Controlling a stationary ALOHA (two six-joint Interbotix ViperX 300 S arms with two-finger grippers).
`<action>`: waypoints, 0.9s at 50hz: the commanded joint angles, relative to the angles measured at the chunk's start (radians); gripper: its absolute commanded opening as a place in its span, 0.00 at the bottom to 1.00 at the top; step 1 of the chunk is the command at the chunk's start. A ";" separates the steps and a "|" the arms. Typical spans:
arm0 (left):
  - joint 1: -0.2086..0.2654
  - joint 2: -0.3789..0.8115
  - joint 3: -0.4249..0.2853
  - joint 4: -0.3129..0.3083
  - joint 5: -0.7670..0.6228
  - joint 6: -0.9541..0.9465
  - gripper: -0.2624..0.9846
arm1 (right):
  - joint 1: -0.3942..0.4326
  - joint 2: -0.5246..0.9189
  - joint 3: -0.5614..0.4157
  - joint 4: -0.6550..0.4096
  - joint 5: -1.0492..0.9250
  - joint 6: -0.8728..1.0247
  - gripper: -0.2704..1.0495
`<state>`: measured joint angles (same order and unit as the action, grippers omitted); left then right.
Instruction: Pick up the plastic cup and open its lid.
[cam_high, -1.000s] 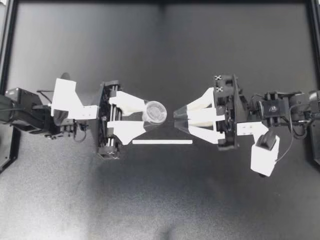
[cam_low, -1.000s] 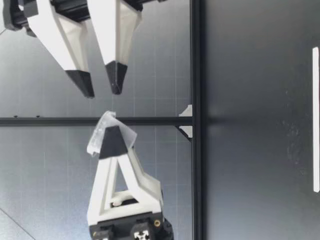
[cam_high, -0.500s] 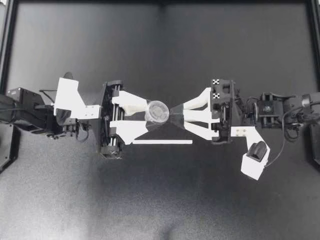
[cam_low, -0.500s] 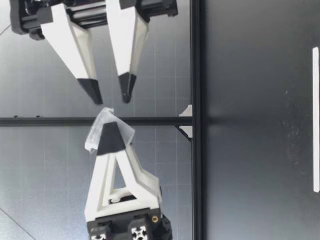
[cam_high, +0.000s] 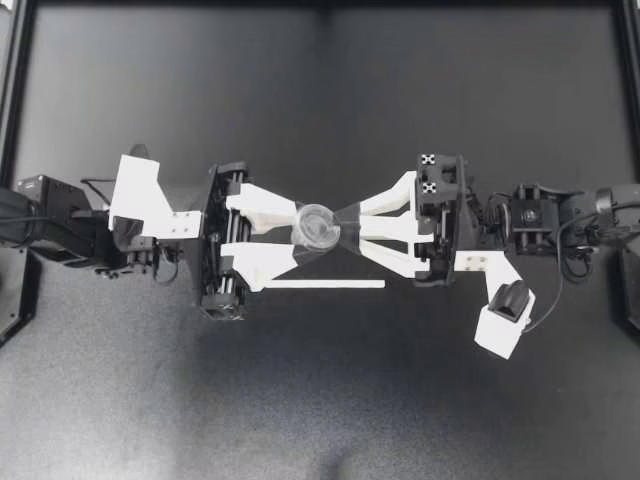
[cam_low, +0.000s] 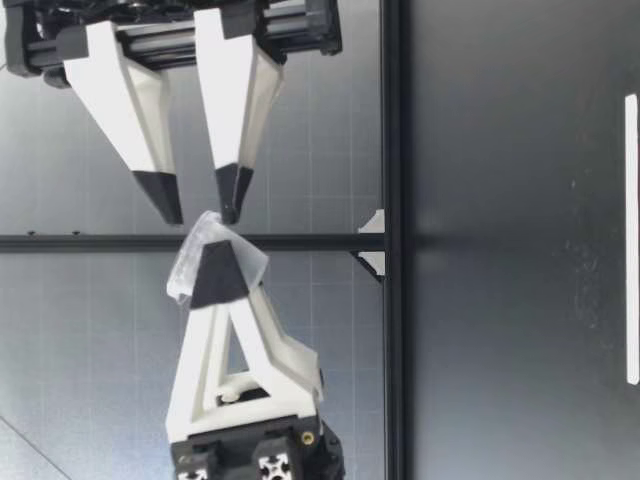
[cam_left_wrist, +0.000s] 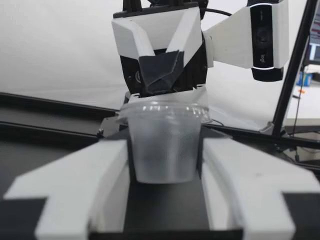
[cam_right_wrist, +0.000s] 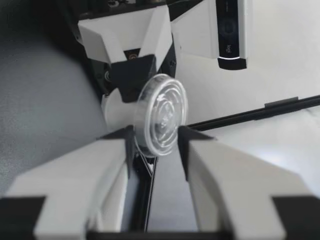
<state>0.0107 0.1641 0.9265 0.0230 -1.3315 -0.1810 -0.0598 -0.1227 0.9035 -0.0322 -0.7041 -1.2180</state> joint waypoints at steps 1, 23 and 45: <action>0.000 -0.008 -0.012 0.003 -0.005 -0.002 0.38 | 0.003 -0.023 -0.018 0.008 -0.015 0.003 0.53; 0.000 0.015 -0.025 0.003 0.060 -0.005 0.38 | 0.003 -0.106 0.015 0.014 -0.031 0.005 0.53; 0.000 -0.040 0.020 0.012 0.067 0.025 0.38 | 0.034 -0.126 0.092 0.121 -0.087 0.275 0.52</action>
<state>0.0107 0.1672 0.9449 0.0337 -1.2594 -0.1641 -0.0445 -0.2255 1.0032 0.0813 -0.7839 -1.0508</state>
